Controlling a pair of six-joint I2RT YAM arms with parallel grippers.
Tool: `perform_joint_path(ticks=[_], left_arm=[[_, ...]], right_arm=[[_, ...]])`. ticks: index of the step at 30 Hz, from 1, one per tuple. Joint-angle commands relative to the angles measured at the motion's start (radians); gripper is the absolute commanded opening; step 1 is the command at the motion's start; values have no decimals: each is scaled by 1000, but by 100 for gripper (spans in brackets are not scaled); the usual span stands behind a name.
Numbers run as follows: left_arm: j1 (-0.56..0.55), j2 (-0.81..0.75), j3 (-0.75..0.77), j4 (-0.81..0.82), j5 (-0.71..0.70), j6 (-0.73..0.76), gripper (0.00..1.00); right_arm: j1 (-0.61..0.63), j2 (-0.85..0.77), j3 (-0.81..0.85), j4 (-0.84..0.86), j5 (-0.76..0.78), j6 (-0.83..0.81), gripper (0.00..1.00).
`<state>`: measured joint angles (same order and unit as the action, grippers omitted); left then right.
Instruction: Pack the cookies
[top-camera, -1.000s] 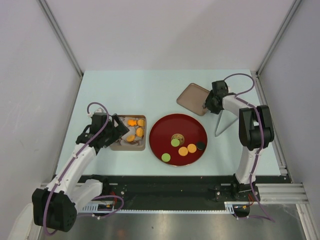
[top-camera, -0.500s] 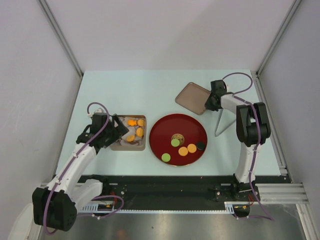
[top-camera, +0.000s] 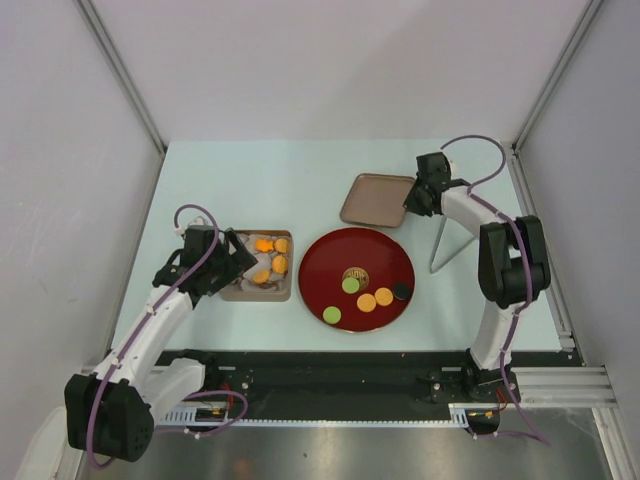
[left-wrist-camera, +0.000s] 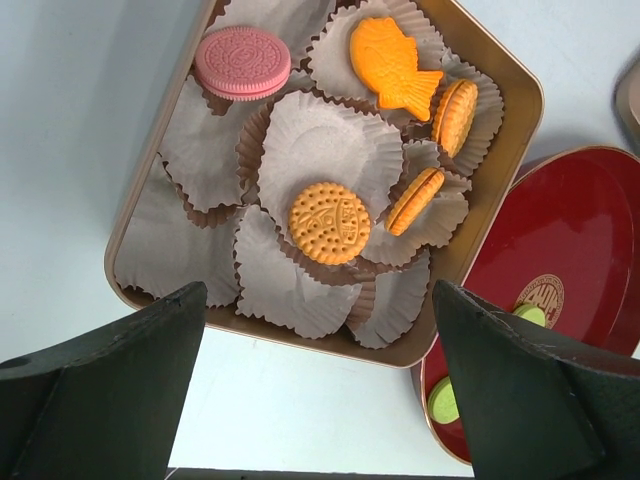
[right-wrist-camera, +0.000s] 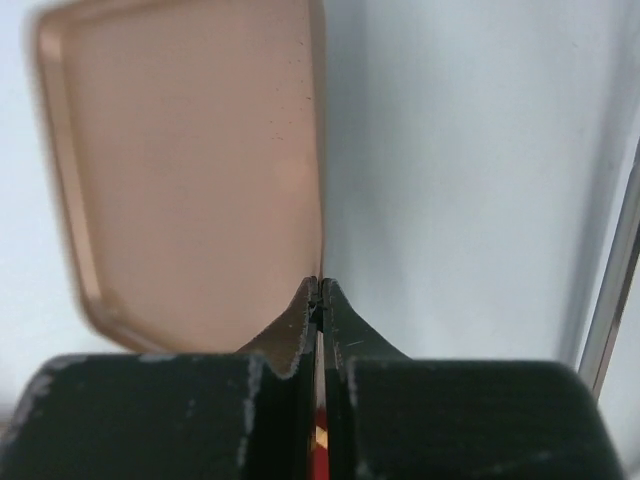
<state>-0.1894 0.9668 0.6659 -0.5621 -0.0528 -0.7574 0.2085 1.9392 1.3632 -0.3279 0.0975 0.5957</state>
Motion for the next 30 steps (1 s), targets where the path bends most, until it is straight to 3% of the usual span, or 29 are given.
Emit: perform_joint_path(ticks=[1, 10, 14, 19, 22, 23, 26, 30], left_arm=[[-4, 3, 46, 18, -16, 3, 100], [-4, 26, 98, 44, 2, -11, 100], [-4, 7, 116, 111, 93, 3, 100], [-4, 24, 72, 375, 376, 40, 100], [-4, 55, 23, 575, 543, -23, 100], [-4, 59, -7, 702, 568, -45, 100], [-7, 67, -26, 829, 614, -88, 100], [-10, 92, -9, 840, 630, -65, 100]], right_arm=[[51, -170, 16, 6, -10, 21, 0], [138, -307, 14, -46, -25, -10, 0], [192, -342, 16, -98, -28, -69, 0], [244, -378, 16, -181, -87, -111, 0], [288, -405, 11, -218, -116, -132, 0], [311, -414, 10, -224, -107, -134, 0], [333, -453, -4, -232, -105, -129, 0], [365, -479, -12, -238, -130, -128, 0]])
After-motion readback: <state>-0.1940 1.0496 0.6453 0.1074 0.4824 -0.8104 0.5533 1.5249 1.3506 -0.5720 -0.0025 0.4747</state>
